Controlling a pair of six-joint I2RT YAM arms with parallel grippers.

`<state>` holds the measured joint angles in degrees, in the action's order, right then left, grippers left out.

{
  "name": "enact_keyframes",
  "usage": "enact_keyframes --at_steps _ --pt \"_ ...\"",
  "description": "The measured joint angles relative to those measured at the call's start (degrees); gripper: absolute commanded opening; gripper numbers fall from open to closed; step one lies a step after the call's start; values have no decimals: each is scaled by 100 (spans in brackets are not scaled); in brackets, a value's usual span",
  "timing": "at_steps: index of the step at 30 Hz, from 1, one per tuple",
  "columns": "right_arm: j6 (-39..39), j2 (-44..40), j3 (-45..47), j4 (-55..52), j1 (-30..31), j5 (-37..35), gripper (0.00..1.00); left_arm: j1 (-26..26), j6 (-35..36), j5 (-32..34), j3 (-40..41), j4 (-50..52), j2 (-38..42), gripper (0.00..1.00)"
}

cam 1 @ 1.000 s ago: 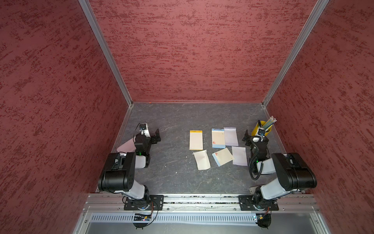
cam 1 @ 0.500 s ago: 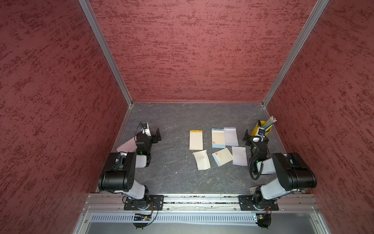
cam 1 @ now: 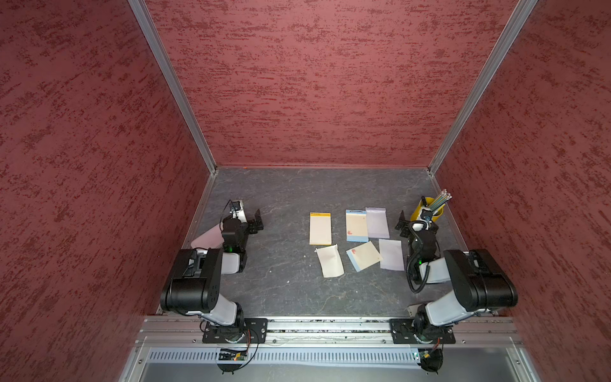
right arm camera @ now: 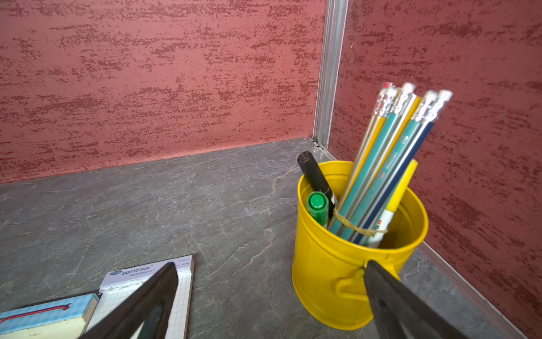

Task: Tear off pages from different memo pads
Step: Reset both arms

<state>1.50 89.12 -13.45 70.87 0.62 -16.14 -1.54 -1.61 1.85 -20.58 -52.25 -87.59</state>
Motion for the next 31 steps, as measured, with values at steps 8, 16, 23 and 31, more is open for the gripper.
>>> enact_keyframes --at_steps 8,16,23,31 --pt "0 0 -7 -52 0 48 99 0 0 -2 0 0 0 100" --pt "0 -2 -7 -52 0 52 99 0 0 0 0 2 0 99" --pt "0 -2 -7 -52 0 52 99 0 2 0 0 0 0 99" --pt "0 -2 -13 -63 0 55 99 0 0 -2 0 0 0 99"
